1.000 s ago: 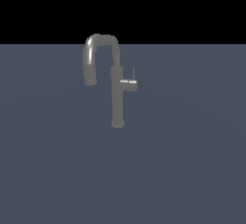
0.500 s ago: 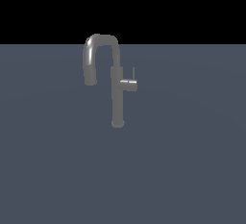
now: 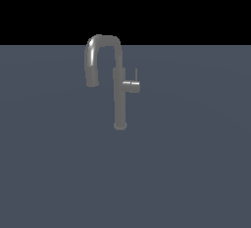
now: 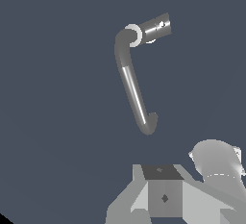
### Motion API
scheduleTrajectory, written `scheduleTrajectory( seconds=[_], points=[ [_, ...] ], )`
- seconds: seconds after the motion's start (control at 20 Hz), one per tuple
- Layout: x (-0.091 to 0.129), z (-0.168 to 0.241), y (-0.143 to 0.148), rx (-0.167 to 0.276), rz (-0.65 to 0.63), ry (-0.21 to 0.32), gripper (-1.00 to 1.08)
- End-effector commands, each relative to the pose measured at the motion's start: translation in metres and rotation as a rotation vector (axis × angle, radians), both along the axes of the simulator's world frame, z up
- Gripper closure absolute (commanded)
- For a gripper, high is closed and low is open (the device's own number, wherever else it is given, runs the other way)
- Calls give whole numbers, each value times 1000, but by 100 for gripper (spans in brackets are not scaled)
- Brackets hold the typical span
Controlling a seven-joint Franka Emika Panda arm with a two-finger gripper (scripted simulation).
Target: Turn on the faucet by rotating a designated handle.
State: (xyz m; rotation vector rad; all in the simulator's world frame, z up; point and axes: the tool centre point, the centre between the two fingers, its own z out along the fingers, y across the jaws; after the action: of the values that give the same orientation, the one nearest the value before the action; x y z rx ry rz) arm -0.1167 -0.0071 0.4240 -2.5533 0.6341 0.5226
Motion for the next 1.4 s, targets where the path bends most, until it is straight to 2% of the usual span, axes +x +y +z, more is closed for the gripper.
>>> scheduleTrajectory(
  seconds=[0.0,0.7,1.35],
  points=[
    [14,-9,-4,57,-59,44,108],
    [76,-71,-25,370,-379,287,108],
    [112,-147,-39,664,-679,517,108]
  ],
)
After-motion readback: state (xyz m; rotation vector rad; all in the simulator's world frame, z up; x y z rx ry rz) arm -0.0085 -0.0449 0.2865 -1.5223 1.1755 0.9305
